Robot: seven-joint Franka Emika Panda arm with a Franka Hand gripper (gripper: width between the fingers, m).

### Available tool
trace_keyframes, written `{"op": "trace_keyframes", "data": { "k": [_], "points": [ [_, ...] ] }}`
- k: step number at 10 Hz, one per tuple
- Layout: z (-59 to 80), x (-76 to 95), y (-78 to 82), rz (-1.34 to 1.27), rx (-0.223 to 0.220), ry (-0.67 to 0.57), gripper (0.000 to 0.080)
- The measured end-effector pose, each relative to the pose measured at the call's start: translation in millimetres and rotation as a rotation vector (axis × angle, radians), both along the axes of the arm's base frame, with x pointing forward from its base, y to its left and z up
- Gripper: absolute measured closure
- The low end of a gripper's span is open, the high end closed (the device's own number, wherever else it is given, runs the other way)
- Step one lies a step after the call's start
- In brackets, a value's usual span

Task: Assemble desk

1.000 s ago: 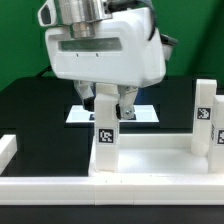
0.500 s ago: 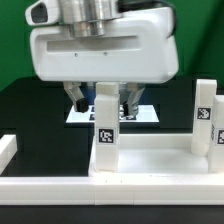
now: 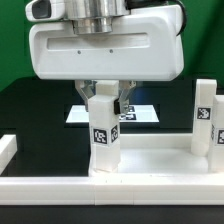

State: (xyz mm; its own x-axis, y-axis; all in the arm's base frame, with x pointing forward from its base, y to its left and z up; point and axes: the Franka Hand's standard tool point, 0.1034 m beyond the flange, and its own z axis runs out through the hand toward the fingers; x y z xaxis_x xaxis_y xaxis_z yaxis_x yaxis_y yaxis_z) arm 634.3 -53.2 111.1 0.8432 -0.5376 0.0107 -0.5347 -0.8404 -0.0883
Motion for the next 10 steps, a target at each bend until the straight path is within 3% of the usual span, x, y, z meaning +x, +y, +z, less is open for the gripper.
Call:
{"op": "trace_keyframes", "data": {
  "k": [1,4,6,9,10],
  "points": [
    [-0.1,0.0,0.0,-0.057,0.004,0.004,0.0507],
    [-1.9,-0.7,12.6,-0.654,0.023,0.040,0.0507],
    [-2.9,1.9,4.6,-1.133,0.168,0.043,0.0505],
    [-3.5,0.5,3.3,-1.177,0.170,0.037,0.0505],
    [-4.3,0.4,3.5,-1.085,0.155,0.027,0.0347]
  ]
}}
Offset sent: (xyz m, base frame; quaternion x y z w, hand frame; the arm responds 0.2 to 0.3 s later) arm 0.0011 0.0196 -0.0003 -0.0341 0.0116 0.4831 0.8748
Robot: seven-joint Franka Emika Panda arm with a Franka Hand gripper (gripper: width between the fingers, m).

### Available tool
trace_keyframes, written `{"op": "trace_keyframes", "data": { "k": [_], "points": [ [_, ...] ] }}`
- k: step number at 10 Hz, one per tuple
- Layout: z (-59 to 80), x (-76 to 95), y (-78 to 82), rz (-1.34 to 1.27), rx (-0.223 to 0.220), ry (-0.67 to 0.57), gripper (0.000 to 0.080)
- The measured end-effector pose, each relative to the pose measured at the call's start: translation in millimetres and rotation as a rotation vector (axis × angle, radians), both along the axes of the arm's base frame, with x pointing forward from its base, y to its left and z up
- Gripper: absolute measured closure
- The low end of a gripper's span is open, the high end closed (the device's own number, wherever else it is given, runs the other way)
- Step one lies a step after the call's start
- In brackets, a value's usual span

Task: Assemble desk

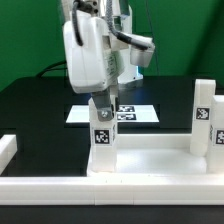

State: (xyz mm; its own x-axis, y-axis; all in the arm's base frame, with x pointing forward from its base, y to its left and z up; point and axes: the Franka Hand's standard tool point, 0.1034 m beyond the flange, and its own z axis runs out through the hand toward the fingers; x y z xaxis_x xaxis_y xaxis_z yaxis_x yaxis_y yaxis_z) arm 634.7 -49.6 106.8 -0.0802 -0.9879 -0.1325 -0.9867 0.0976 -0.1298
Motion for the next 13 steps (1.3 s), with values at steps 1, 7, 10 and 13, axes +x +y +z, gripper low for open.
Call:
{"op": "trace_keyframes", "data": {
  "k": [1,7,10,13],
  "points": [
    [-1.9,0.4,2.8,0.221,-0.044,-0.015,0.0223],
    [-5.4,-4.7,-1.3,0.809,-0.103,-0.063,0.0151],
    [18.1,0.9,-7.6,1.296,-0.134,-0.079,0.0151],
    [15.6,-0.6,-8.3,1.241,-0.127,-0.066,0.0416]
  ]
}}
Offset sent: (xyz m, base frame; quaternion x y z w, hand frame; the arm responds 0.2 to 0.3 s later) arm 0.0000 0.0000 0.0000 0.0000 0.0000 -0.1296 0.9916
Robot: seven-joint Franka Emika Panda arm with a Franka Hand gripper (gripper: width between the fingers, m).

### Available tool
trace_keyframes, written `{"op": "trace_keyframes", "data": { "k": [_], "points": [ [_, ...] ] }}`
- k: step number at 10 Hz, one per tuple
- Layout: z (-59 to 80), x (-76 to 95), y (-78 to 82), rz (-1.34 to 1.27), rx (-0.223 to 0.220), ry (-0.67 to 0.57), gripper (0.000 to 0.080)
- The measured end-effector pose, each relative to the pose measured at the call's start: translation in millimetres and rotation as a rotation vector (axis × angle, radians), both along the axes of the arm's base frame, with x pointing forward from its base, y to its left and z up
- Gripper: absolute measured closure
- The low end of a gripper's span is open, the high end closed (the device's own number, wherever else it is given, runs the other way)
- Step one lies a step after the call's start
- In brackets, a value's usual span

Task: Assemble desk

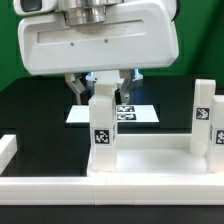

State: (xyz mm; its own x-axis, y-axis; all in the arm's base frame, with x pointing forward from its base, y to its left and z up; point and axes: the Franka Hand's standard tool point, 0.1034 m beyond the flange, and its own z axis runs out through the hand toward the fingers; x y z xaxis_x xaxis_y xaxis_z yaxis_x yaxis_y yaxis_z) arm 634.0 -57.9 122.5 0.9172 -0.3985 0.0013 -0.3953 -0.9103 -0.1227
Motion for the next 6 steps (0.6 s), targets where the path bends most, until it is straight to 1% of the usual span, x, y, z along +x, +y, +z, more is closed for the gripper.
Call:
{"op": "trace_keyframes", "data": {
  "k": [1,2,3,4,5,6],
  "points": [
    [-0.3,-0.1,0.0,-0.112,0.006,0.013,0.0512],
    [-0.4,-0.1,0.1,-0.157,0.008,0.018,0.0512],
    [-0.9,0.4,0.2,-0.290,0.014,0.031,0.0511],
    [-1.0,2.0,1.2,-0.487,0.018,0.046,0.0511],
    [-1.4,3.3,6.7,-0.712,0.031,0.075,0.0511],
    [-1.0,5.4,8.5,-0.955,0.051,0.101,0.0511]
  ]
}}
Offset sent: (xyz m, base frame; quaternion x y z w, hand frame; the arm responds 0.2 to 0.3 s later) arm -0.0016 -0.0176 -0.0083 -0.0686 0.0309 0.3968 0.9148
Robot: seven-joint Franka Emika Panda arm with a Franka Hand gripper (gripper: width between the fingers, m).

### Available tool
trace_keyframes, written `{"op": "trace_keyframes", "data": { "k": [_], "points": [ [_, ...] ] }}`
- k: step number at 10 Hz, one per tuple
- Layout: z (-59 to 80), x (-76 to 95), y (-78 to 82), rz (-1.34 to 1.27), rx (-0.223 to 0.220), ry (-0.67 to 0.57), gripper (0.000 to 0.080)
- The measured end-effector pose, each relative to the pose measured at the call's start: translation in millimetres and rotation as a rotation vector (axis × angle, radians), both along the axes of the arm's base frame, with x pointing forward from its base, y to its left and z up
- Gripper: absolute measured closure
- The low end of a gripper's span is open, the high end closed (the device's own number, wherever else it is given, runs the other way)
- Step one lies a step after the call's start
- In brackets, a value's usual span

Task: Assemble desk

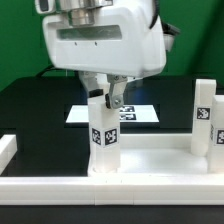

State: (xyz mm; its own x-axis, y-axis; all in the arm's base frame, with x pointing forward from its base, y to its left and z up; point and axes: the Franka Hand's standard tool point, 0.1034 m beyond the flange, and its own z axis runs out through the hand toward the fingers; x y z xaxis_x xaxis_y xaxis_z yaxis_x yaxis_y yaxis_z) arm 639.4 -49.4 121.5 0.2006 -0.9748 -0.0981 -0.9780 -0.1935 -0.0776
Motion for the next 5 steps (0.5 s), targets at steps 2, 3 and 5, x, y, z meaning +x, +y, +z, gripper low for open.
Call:
{"op": "trace_keyframes", "data": {
  "k": [2,3,5],
  "points": [
    [-0.1,0.0,-7.4,-0.257,0.056,0.002,0.0511],
    [-0.2,0.2,-5.4,-0.291,0.057,0.007,0.0511],
    [-0.8,0.3,-2.9,-0.407,0.065,0.023,0.0439]
  ]
}}
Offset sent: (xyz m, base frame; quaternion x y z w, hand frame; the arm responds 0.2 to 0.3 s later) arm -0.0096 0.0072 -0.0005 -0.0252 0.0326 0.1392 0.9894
